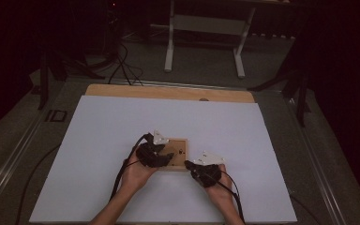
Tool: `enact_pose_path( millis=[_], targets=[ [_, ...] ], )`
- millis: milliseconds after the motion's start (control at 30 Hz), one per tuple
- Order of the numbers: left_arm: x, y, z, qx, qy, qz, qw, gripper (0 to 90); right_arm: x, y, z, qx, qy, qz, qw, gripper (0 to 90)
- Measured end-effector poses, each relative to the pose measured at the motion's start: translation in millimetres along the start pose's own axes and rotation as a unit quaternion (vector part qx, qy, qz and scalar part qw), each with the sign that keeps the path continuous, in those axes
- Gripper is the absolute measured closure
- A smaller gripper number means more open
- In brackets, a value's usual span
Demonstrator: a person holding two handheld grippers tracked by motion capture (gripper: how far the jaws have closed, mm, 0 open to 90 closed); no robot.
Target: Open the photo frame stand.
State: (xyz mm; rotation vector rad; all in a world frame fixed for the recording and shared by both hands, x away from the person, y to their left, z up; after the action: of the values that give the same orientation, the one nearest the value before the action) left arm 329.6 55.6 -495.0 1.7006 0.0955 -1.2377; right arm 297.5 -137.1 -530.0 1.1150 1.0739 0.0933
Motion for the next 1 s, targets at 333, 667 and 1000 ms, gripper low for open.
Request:
enact_pose_path(
  millis=[333, 667, 1000],
  targets=[
    [1.3, -2.5, 0.3, 0.002, 0.005, -0.006, 1.0000, 48.4, 0.0, -0.1, -0.1, -0.001, -0.001, 0.000, 1.0000, 89.9],
    [-2.9, -9.2, -7.4, -0.032, -0.024, 0.001, 0.9992, 43.3, 0.0, -0.1, -0.3, -0.002, -0.002, 0.000, 1.0000, 89.9],
    [-2.6, -15.5, -10.3, -0.054, -0.040, -0.004, 0.9977, 43.9, -0.1, -0.2, -0.8, -0.001, -0.003, 0.000, 1.0000, 89.8]
  ],
)
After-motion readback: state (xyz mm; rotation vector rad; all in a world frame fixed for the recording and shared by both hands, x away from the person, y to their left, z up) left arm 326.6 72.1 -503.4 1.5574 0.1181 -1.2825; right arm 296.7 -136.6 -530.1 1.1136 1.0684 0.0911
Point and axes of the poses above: each handheld gripper's, and its own axes: x roughly forward along the jaws, y roughly out of its top, z roughly to its right, the point moved 2 cm from there along x, roughly forward along the jaws, and after that the axes turned 4 degrees about -z, right-handed, at the moved point
